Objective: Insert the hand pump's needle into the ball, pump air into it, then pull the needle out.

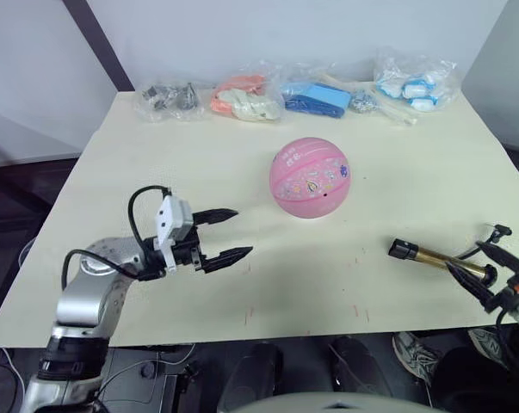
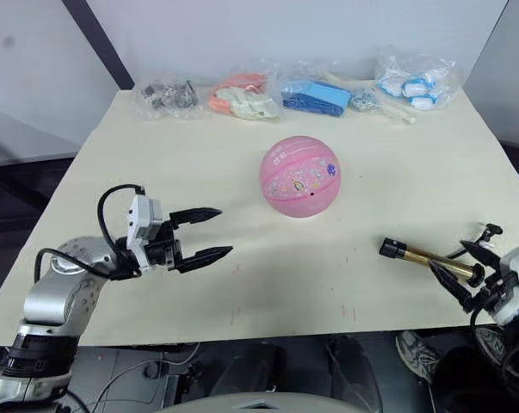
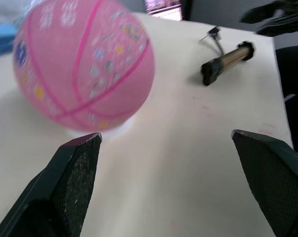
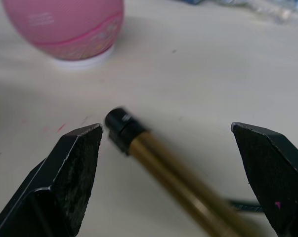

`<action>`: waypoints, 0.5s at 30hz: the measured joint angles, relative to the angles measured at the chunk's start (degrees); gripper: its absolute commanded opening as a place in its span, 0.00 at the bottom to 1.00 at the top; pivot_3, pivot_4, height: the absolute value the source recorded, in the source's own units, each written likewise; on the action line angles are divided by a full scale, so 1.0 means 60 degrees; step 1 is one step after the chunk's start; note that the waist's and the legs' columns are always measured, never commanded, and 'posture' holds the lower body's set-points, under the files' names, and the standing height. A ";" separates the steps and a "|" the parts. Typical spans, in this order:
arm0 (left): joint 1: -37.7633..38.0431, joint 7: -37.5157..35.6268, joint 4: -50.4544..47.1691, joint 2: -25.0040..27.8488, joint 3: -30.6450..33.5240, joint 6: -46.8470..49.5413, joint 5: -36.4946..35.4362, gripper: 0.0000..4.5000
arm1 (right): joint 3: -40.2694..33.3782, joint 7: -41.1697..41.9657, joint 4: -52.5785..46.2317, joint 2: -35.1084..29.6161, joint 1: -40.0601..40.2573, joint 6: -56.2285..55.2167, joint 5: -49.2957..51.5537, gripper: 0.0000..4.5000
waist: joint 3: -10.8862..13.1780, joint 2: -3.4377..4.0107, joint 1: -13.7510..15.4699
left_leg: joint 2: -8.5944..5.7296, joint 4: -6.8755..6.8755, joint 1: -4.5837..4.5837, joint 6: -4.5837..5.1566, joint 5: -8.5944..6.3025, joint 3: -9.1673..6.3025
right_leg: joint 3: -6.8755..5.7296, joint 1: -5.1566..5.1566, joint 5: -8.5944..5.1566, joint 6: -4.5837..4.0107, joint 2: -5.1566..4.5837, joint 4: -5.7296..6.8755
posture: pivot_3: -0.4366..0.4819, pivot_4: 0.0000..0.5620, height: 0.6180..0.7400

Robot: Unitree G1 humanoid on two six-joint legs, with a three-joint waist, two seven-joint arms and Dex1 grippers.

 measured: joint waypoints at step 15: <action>0.3192 0.0037 0.1616 0.0166 0.1298 -0.1986 0.0852 1.00 | -0.0649 0.2596 0.2150 0.0013 0.1480 -0.2573 0.0195 0.97 | 0.0001 -0.0010 0.0025 | 0.0016 0.0000 0.0023 0.0008 -0.0005 0.0002 | -0.0003 0.0027 -0.0004 0.0000 -0.0026 -0.0014 | 0.48 0.27 1.00</action>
